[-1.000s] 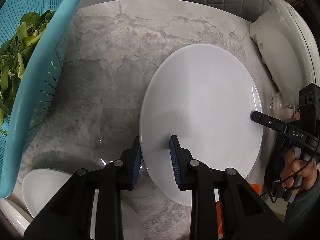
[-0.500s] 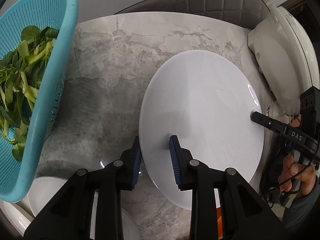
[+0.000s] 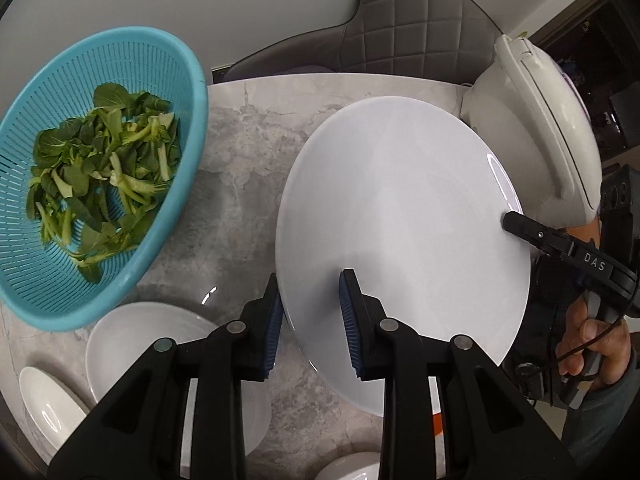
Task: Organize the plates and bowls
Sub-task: 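Lift the large plate with both grippers, lower it onto the table, open both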
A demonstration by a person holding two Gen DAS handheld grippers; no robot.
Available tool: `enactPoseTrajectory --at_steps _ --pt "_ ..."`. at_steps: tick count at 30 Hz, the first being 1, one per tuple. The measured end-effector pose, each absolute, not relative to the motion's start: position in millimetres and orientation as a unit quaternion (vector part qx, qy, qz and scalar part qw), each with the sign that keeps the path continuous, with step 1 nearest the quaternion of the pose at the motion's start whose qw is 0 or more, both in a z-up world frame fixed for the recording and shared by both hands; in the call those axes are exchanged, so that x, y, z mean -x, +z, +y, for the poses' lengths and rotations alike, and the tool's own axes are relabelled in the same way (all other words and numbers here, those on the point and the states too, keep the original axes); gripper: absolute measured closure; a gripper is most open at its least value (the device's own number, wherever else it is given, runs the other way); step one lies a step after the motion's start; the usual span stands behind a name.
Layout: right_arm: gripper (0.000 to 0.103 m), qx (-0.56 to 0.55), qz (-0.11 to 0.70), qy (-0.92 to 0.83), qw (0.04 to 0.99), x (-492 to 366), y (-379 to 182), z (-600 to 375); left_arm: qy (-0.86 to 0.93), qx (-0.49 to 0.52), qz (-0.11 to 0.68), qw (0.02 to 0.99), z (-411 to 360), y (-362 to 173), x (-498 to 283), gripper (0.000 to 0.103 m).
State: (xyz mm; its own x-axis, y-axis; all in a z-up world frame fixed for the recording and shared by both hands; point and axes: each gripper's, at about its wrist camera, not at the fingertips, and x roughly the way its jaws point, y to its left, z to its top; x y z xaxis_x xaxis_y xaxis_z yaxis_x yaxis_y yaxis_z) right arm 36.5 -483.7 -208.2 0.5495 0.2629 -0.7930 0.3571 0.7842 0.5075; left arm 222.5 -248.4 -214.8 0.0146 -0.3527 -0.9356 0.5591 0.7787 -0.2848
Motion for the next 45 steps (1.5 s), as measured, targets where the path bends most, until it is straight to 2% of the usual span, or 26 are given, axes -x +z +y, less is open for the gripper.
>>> enactPoseTrajectory --at_steps 8,17,26,32,37,45 --pt "0.086 -0.29 0.454 0.002 0.842 8 -156 -433 -0.32 -0.062 0.598 0.732 -169 -151 -155 0.078" --pt "0.086 -0.252 0.454 0.041 0.854 89 -142 -345 -0.3 -0.025 0.597 0.743 -43 -133 -31 0.078" --pt "0.087 -0.226 0.487 0.085 0.84 173 -178 -260 -0.263 0.005 0.613 0.745 75 -156 106 0.078" --pt "0.087 -0.206 0.526 0.108 0.818 223 -216 -213 -0.236 0.027 0.643 0.728 135 -196 181 0.078" --pt "0.087 -0.194 0.558 0.119 0.798 245 -257 -181 -0.216 0.024 0.653 0.725 164 -227 218 0.077" --pt "0.086 -0.174 0.577 0.121 0.789 250 -306 -157 -0.214 0.008 0.654 0.725 181 -264 228 0.077"
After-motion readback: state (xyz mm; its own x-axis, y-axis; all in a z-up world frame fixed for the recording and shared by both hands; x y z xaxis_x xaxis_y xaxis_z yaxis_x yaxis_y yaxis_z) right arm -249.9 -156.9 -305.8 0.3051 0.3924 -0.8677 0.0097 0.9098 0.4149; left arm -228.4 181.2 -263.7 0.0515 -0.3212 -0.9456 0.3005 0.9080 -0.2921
